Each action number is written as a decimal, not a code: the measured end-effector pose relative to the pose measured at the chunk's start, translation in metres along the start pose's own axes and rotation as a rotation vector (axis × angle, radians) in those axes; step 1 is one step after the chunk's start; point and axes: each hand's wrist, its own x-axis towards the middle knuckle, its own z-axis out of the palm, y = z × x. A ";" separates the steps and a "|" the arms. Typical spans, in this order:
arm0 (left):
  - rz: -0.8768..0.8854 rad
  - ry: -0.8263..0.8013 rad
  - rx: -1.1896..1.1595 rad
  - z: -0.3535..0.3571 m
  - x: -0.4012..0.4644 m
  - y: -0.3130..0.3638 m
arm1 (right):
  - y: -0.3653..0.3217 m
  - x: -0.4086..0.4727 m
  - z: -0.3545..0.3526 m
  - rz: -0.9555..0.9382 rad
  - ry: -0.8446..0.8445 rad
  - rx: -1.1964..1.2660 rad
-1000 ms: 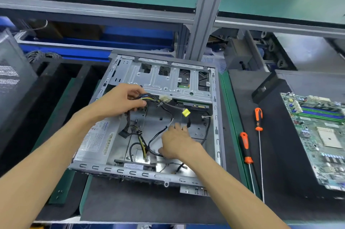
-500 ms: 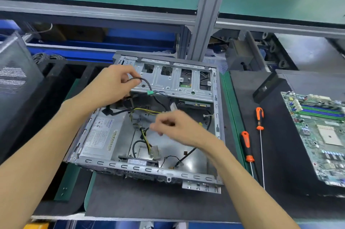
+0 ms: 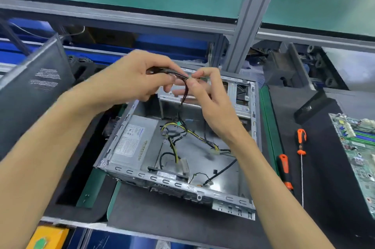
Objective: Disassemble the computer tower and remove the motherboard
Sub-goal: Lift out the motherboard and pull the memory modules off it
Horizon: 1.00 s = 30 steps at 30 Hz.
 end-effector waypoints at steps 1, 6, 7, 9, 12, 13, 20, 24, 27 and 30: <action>0.018 0.039 -0.090 -0.009 -0.004 0.001 | 0.000 0.004 0.001 0.069 -0.062 -0.013; 0.106 0.401 -0.462 -0.048 -0.015 0.000 | 0.007 0.018 0.022 0.230 -0.323 -0.214; 0.105 0.447 -0.466 -0.053 -0.017 -0.004 | 0.006 0.020 0.025 0.234 -0.295 -0.183; 0.068 0.508 -0.434 -0.057 -0.023 -0.016 | 0.000 0.027 0.029 0.242 -0.169 0.008; -0.108 0.492 -0.334 -0.046 -0.028 -0.035 | -0.016 0.042 0.023 0.193 -0.031 0.395; -0.175 0.443 -0.296 -0.036 -0.028 -0.039 | -0.022 0.046 0.020 0.165 -0.027 0.504; -0.254 0.179 -0.413 0.010 -0.027 -0.042 | -0.029 0.061 0.051 0.212 -0.067 0.732; -0.304 0.206 -0.311 -0.012 -0.045 -0.051 | -0.020 0.060 0.077 0.072 -0.110 0.049; -0.404 0.371 -0.435 -0.036 -0.056 -0.073 | -0.013 0.069 0.095 0.082 -0.105 -0.084; -0.475 0.572 -0.430 -0.063 -0.062 -0.108 | 0.004 0.084 0.112 0.181 -0.076 -0.177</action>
